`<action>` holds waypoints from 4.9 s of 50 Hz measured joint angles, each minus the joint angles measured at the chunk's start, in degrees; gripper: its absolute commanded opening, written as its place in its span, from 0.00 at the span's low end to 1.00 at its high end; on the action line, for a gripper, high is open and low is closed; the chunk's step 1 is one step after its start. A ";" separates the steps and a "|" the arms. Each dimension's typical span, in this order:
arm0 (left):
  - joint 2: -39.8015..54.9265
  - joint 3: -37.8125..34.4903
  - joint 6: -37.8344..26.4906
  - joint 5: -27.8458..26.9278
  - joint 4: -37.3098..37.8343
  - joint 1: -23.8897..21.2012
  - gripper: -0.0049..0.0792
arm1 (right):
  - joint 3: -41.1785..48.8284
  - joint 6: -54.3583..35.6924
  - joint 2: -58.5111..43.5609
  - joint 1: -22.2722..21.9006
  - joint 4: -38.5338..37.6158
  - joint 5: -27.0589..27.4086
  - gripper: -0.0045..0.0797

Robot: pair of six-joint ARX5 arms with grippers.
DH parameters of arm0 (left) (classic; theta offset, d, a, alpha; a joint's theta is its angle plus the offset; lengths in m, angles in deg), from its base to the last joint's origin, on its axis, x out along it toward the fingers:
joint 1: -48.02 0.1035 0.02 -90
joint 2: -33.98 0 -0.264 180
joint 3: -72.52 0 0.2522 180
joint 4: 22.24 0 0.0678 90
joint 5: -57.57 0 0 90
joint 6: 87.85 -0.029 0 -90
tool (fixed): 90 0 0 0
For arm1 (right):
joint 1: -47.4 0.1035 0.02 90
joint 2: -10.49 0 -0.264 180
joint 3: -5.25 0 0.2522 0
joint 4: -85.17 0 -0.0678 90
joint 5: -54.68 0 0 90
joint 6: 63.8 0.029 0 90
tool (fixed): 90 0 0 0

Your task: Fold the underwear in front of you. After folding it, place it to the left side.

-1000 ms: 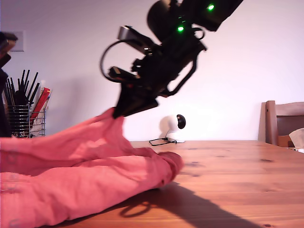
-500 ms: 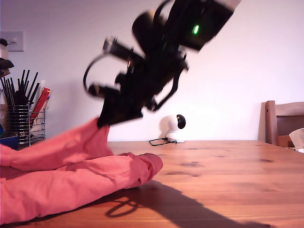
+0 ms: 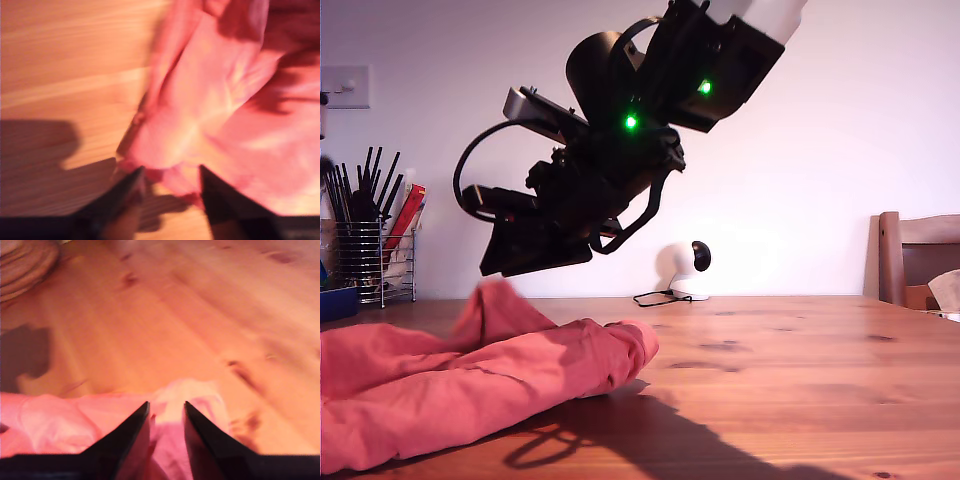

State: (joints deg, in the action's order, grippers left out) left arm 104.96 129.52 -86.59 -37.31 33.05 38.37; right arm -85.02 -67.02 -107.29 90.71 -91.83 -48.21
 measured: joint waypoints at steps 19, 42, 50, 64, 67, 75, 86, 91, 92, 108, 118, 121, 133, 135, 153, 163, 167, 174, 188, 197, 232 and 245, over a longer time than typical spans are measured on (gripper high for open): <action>0.00 0.00 0.00 -13.46 -3.61 0.07 0.45 | -3.30 0.24 -1.07 -0.07 10.12 -1.66 0.30; 3.10 0.04 -2.43 -20.72 -14.25 0.07 0.03 | -13.35 0.22 -1.07 -0.22 32.39 -11.06 0.04; 11.41 0.04 -3.58 -25.59 -19.08 0.07 0.03 | -13.35 0.26 -1.07 -0.20 34.93 -13.92 0.04; 21.07 0.04 -4.31 -25.44 -29.27 0.07 0.03 | -13.35 0.37 -1.09 -0.13 37.92 -16.20 0.04; 21.20 0.04 -4.31 -24.59 -30.03 0.07 0.03 | -13.35 0.37 -1.33 -0.09 38.07 -16.37 0.04; 21.16 0.04 -4.24 -19.93 -31.06 0.07 0.03 | -13.35 0.39 -4.48 -0.07 38.10 -16.59 0.04; 21.16 0.04 -4.26 -15.37 -31.54 0.07 0.03 | -13.33 0.33 -9.20 0.17 40.26 -16.98 0.04; 21.16 0.04 -4.26 -14.95 -31.32 0.24 0.03 | -13.33 -1.79 -9.01 0.31 42.25 -17.05 0.04; 21.16 0.04 -4.26 -14.95 -31.06 0.33 0.03 | -13.33 -2.03 -9.01 0.31 42.40 -17.07 0.04; 21.16 0.04 -4.09 -14.93 -23.30 0.37 0.03 | -13.40 -6.86 -8.76 -4.28 47.76 -18.10 0.04; 21.16 0.04 -1.55 -20.65 -22.73 -1.81 0.03 | -15.39 -9.97 -8.74 -10.58 51.82 -17.99 0.04; 21.16 0.04 1.57 -23.12 -23.82 -3.67 0.03 | -16.44 -9.97 -8.74 -12.24 52.06 -18.03 0.04; 21.16 0.04 4.44 -20.13 -27.93 -14.82 0.03 | -22.25 -10.16 -8.74 -12.72 53.11 -21.14 0.04; 21.16 0.04 4.46 -19.85 -28.20 -15.45 0.03 | -22.27 -10.16 -8.74 -12.22 54.12 -21.16 0.04; 17.86 0.02 1.97 -15.52 -22.49 -11.37 0.03 | -21.92 -8.63 -8.74 -11.41 58.51 -23.06 0.04; 10.34 0.59 1.44 -18.71 -29.57 -9.86 0.03 | -21.92 -5.60 -8.74 -11.80 59.71 -23.82 0.04; 10.51 1.77 1.42 -21.29 -31.85 -9.99 0.03 | -21.92 -4.35 -8.74 -11.72 60.83 -23.82 0.04; 15.32 2.08 1.33 -22.80 -34.16 -10.75 0.03 | -21.92 -4.13 -8.74 -11.72 63.87 -23.85 0.04; 24.76 1.92 0.07 -26.77 -45.29 -10.88 0.03 | -21.92 -2.60 -8.74 -11.72 66.79 -22.91 0.04; 30.73 1.97 0.04 -27.56 -46.21 -10.88 0.03 | -20.98 -1.01 -8.70 -11.65 64.26 -18.45 0.04; 32.00 4.98 -1.27 -28.13 -32.59 -7.85 0.03 | -16.79 -6.23 -7.37 -8.72 57.18 -4.17 0.04; 31.36 5.29 -1.42 -26.10 -31.63 -8.70 0.03 | -16.79 -7.19 -7.37 -8.72 54.75 -4.37 0.04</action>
State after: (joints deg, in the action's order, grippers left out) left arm 136.32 134.81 -88.02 -63.41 1.43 29.67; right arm -101.81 -74.21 -114.65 81.99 -37.08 -52.58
